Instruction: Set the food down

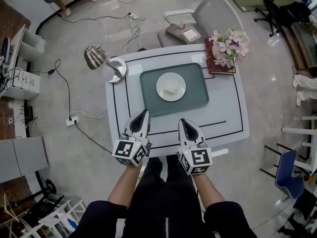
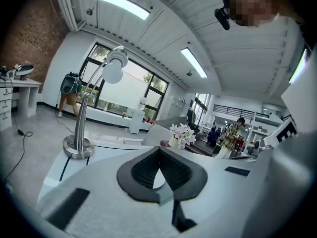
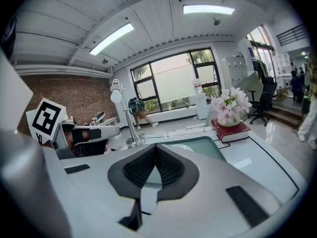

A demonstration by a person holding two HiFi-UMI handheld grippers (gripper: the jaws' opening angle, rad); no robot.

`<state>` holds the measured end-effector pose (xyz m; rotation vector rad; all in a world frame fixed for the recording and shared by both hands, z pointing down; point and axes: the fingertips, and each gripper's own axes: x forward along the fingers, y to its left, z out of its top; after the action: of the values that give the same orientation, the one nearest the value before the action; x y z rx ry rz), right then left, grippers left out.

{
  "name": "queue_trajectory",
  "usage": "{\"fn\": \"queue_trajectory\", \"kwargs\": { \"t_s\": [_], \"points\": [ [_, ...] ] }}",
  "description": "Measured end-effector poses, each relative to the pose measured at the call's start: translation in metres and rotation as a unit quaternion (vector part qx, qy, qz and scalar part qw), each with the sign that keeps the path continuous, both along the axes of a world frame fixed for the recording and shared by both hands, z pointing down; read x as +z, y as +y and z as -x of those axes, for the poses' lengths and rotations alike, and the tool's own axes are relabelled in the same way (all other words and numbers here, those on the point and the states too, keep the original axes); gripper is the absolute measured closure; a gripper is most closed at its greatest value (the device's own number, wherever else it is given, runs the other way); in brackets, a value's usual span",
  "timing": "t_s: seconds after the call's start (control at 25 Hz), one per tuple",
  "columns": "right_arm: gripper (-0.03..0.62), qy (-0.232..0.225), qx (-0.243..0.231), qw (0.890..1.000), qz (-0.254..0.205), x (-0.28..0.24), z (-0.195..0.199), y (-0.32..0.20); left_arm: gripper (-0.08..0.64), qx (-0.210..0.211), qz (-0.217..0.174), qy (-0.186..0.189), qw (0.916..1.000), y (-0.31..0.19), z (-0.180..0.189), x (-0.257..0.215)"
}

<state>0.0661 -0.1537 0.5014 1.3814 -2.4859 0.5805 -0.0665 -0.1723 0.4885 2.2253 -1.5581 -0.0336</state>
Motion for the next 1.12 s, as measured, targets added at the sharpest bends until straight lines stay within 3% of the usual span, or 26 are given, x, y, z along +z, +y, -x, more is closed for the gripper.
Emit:
{"fn": "queue_trajectory", "kwargs": {
  "t_s": [0.2, 0.44, 1.12],
  "points": [
    [0.583, 0.007, 0.013, 1.0, -0.02, -0.018, 0.013, 0.037, 0.555, 0.027, -0.022, -0.023, 0.9991, 0.043, 0.007, -0.022],
    [0.583, 0.02, 0.011, 0.999, -0.036, -0.034, 0.034, 0.082, 0.555, 0.052, -0.036, -0.026, 0.9977, 0.091, 0.018, -0.037],
    [0.584, 0.034, 0.035, 0.998, -0.047, -0.043, 0.062, 0.164, 0.555, 0.105, -0.036, -0.019, 0.9936, 0.177, 0.02, -0.043]
  ]
}}
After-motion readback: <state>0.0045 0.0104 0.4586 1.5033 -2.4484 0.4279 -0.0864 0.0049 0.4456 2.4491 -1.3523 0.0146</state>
